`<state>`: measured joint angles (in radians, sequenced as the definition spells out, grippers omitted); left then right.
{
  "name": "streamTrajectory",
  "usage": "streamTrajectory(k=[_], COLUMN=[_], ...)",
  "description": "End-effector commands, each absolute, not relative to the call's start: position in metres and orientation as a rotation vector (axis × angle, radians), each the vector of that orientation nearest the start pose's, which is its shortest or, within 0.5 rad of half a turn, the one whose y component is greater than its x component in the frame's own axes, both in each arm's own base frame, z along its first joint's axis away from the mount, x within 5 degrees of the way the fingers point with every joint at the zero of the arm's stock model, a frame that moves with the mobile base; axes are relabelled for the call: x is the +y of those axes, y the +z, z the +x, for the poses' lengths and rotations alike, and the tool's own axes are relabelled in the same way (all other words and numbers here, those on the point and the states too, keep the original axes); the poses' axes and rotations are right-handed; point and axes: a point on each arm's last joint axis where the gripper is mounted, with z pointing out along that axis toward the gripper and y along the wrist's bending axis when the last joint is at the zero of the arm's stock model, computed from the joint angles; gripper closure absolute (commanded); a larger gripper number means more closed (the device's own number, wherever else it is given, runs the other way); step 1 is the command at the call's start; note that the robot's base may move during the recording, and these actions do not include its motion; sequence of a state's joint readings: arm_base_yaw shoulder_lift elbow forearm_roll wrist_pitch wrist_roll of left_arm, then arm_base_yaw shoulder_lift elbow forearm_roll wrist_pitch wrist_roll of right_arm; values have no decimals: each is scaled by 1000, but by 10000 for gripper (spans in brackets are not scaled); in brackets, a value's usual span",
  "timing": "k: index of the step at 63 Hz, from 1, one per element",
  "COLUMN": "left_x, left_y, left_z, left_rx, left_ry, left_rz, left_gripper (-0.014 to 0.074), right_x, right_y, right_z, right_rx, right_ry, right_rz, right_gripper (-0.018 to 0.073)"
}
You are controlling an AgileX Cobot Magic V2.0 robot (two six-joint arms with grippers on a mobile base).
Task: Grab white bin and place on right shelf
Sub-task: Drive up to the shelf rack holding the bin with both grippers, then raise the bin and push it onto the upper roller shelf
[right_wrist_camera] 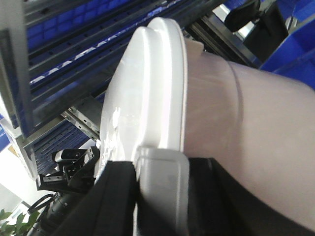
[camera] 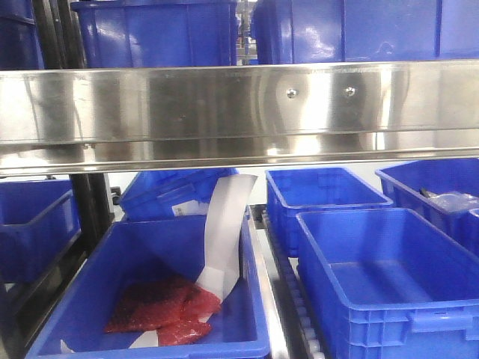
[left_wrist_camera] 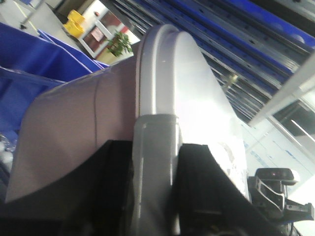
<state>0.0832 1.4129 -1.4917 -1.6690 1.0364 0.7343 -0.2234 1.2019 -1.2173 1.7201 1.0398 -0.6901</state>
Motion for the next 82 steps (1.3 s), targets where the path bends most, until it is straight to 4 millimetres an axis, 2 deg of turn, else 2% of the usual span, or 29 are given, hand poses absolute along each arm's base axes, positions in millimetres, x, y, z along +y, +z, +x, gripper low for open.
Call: streamTrajectory(k=[1,13,30,42,54,67,82], left_x=[-66,-63,-46,-34,-28,-27,-26], left_y=[511,507,493,481,461,447,440], left_z=[264,273,296,310,325,335,338], left_rx=[1457,1469,1518,1560,1673,1728,1774], left_ry=[-1452,-1417,-1342,-1291,-1192,-1181,-1137], left_rz=[273,216,99,51,64,69,90], left_gripper=[682,682,682,682,682,678,664], right_x=[38,53,100,135,158,164,165], right_y=[496,506,515,498,464,435,433], right_z=[222,246,290,326,360,383,386], right_rx=[1366,1364,1366,1415,1492,1556,1554], right_ry=[1630,1681,1770,1846,1895,1909,1898], right_rz=[-103,-153,-191,-204,-170,-114,-112], right_gripper=[325,325,325,325,325,325,325])
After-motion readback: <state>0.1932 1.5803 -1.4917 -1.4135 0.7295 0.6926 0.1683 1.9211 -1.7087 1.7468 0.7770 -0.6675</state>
